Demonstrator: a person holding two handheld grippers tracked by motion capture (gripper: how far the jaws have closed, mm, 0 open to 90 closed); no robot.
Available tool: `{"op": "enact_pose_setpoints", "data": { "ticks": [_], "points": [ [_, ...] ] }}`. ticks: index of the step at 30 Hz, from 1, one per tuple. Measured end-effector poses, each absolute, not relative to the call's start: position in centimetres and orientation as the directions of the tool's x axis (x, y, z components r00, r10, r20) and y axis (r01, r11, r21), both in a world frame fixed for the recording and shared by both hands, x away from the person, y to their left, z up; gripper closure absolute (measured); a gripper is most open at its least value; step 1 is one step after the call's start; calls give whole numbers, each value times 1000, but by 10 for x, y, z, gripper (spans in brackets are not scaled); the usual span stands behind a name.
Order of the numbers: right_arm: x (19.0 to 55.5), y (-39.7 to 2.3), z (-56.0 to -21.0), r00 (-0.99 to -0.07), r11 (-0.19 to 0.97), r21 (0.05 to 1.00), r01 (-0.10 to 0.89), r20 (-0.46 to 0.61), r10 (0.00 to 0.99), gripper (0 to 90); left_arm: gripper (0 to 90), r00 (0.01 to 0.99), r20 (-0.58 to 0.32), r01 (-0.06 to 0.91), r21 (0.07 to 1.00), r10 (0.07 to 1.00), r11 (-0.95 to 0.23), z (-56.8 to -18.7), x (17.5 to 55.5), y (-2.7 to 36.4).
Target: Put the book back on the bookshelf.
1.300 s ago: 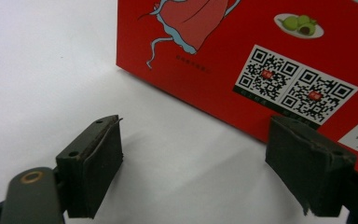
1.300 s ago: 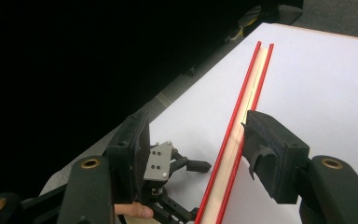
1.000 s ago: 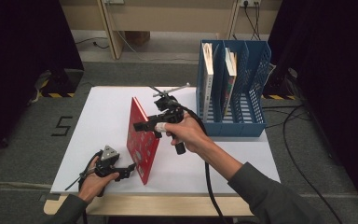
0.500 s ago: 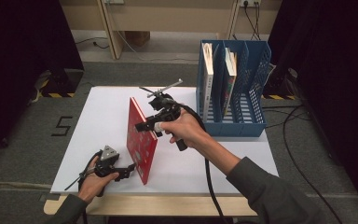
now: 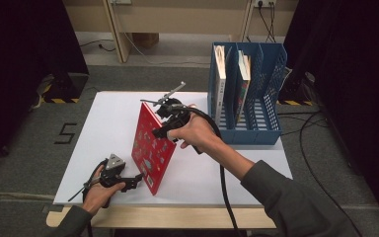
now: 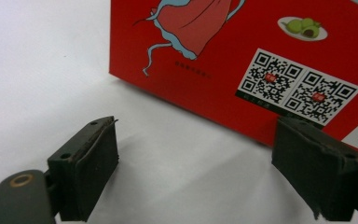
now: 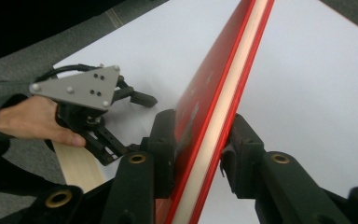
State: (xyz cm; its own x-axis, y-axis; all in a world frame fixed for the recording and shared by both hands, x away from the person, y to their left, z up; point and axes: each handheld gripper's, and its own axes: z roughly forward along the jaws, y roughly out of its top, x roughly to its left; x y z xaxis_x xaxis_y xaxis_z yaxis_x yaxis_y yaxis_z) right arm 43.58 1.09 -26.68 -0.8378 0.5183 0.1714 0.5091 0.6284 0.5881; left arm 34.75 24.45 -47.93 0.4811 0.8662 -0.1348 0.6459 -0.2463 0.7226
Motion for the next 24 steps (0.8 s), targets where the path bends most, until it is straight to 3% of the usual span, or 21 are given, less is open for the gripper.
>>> {"op": "enact_pose_setpoints", "data": {
  "ticks": [16,24],
  "points": [
    [429,-11,-249,-865,660,594,459,130,484,759,150,465,-165,640,742,870,-201,-477,348,248],
    [421,-37,-239,-844,651,583,487,122,522,777,150,467,-170,644,738,868,-202,-477,349,249]
  ]
}}
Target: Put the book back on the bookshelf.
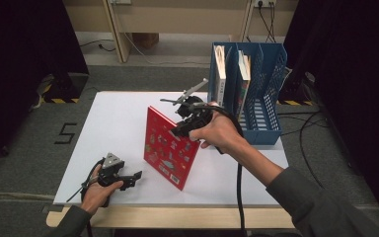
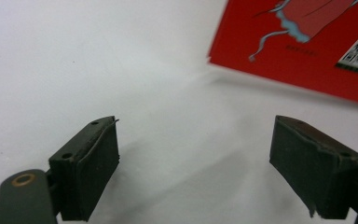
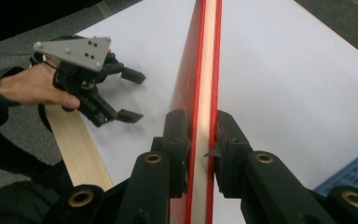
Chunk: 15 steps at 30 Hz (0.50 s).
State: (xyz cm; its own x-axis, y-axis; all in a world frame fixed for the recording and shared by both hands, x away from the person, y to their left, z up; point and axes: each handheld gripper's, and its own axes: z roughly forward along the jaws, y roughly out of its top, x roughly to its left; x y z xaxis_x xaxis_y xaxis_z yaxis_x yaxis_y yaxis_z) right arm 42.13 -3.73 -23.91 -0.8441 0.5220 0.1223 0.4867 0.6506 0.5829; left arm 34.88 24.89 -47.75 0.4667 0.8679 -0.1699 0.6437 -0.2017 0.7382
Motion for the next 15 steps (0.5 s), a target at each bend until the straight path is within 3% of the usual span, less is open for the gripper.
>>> {"op": "enact_pose_setpoints", "data": {
  "ticks": [10,15],
  "points": [
    [412,-76,-232,-817,643,567,515,96,569,790,150,465,-173,652,730,868,-203,-479,350,248],
    [417,-72,-234,-809,632,563,532,117,577,788,150,469,-170,653,728,867,-210,-479,350,248]
  ]
}}
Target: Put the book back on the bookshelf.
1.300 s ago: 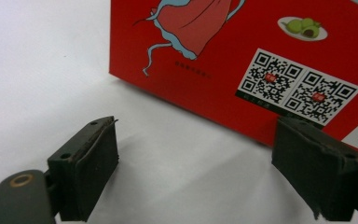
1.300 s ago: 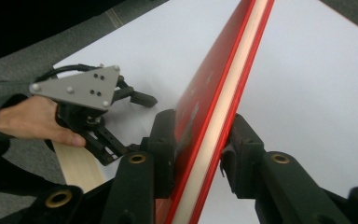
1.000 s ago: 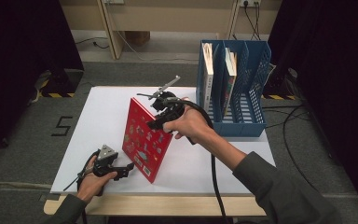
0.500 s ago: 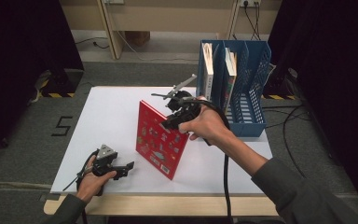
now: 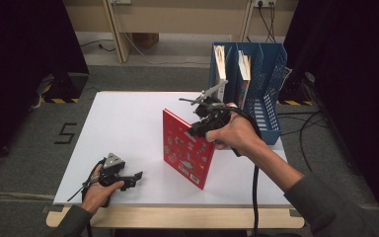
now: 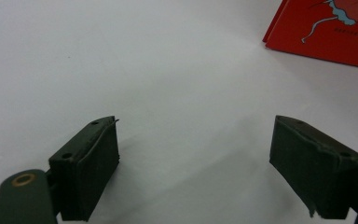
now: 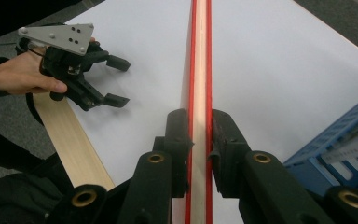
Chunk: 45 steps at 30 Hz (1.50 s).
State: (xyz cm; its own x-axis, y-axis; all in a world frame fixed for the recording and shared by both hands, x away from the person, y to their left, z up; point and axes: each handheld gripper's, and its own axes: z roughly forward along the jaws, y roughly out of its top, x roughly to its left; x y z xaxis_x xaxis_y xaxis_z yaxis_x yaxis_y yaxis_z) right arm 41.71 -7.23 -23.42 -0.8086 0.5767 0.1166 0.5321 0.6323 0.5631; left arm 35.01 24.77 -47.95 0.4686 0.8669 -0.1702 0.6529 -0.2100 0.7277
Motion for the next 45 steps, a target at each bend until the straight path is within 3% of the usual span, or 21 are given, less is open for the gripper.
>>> {"op": "enact_pose_setpoints", "data": {
  "ticks": [27,37,45],
  "points": [
    [438,-43,-253,-812,698,452,555,113,573,775,147,480,-176,654,725,860,-217,-480,351,248],
    [430,-50,-250,-821,691,495,528,87,565,789,146,480,-178,654,725,859,-216,-481,351,248],
    [428,-77,-242,-783,642,529,556,71,618,790,146,480,-178,654,726,859,-215,-481,351,248]
  ]
}}
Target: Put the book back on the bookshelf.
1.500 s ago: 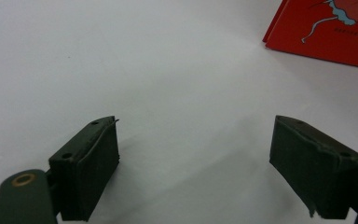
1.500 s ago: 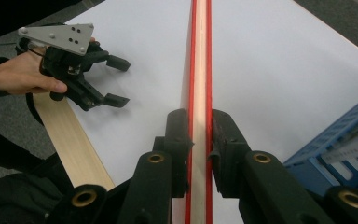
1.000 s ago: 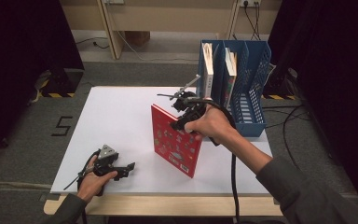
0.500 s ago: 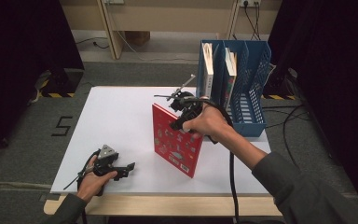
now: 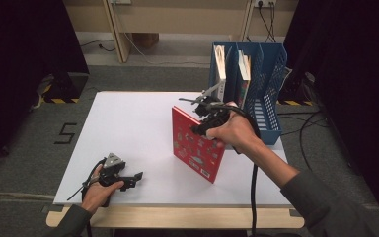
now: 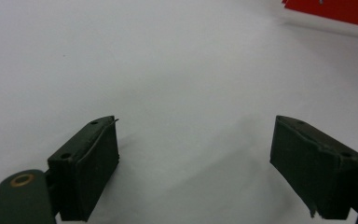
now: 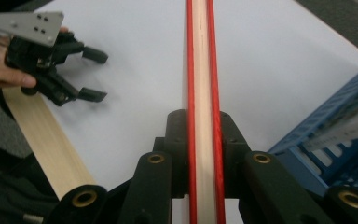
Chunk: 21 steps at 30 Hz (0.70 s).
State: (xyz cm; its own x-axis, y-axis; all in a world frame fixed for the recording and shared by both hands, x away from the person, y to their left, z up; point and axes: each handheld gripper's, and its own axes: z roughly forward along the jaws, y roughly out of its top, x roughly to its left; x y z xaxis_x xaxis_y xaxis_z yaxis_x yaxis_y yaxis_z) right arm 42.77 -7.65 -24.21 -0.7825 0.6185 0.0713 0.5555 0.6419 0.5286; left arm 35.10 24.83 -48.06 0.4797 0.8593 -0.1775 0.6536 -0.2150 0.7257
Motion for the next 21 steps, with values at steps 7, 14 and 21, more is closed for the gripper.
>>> {"op": "enact_pose_setpoints", "data": {
  "ticks": [7,14,21],
  "points": [
    [424,-105,-232,-752,623,523,581,54,656,791,146,479,-179,654,725,859,-214,-481,351,248],
    [415,-146,-213,-698,578,538,614,28,715,790,146,477,-183,655,726,860,-209,-481,351,248],
    [408,-182,-194,-629,495,584,643,36,776,790,147,476,-189,658,725,859,-205,-481,351,249]
  ]
}}
